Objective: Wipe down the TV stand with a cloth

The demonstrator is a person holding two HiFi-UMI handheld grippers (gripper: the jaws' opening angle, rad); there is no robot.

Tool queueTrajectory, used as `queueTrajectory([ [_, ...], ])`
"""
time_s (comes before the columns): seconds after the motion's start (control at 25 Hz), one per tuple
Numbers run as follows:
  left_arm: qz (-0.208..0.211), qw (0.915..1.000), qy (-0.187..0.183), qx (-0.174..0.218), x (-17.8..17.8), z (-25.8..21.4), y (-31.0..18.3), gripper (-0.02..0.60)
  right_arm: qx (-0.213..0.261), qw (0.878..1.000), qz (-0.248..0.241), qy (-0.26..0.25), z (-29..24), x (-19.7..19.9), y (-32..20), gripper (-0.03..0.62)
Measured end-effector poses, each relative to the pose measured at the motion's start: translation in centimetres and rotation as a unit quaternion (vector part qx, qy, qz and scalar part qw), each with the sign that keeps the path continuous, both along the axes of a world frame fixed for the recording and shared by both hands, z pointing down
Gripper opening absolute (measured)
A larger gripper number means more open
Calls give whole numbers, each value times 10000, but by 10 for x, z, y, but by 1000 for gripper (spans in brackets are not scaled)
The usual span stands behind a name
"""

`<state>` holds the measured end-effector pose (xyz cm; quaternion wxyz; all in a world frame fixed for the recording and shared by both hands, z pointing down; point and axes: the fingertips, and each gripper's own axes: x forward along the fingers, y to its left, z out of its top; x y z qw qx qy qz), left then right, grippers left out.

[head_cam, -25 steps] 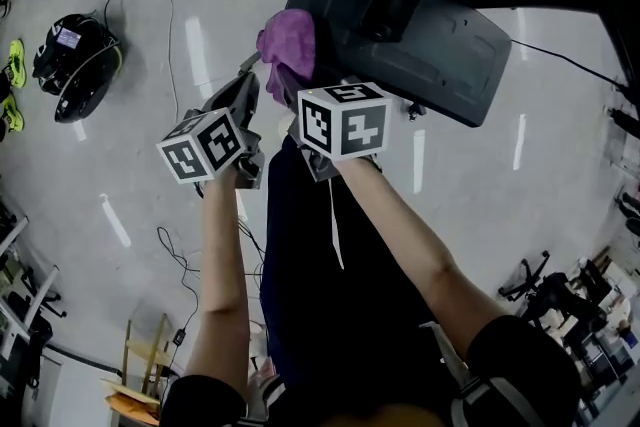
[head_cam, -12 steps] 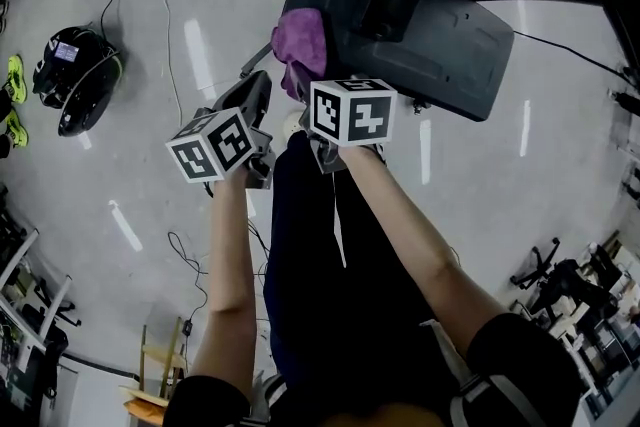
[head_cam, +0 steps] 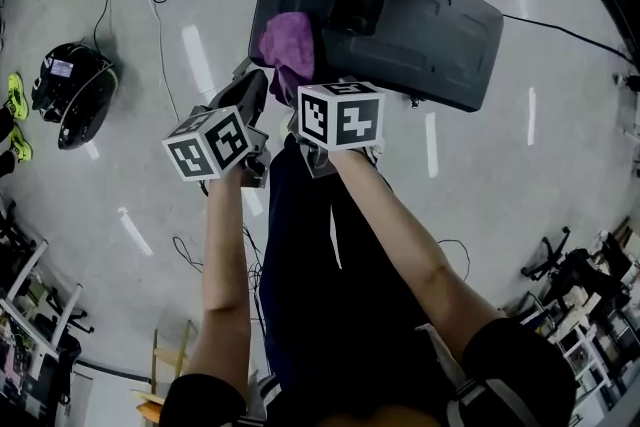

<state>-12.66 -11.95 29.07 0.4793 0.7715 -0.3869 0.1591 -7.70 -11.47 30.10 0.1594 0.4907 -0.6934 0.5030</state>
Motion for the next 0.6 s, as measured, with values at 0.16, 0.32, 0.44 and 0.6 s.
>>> queueTrajectory([
  [0.16, -65, 10000, -11, -31, 14, 0, 10, 6, -40, 10000, 63, 5, 2, 12, 7, 89],
  [0.32, -194, 9998, 19, -78, 29, -2, 22, 6, -73, 10000, 58, -15, 2, 25, 18, 89],
  [0.44, -159, 9998, 28, -81, 45, -3, 28, 6, -126, 9999, 66, -21, 3, 40, 27, 89],
  [0.6, -100, 9999, 37, -57, 64, -6, 35, 6, -165, 9997, 155, -16, 2, 59, 38, 89],
])
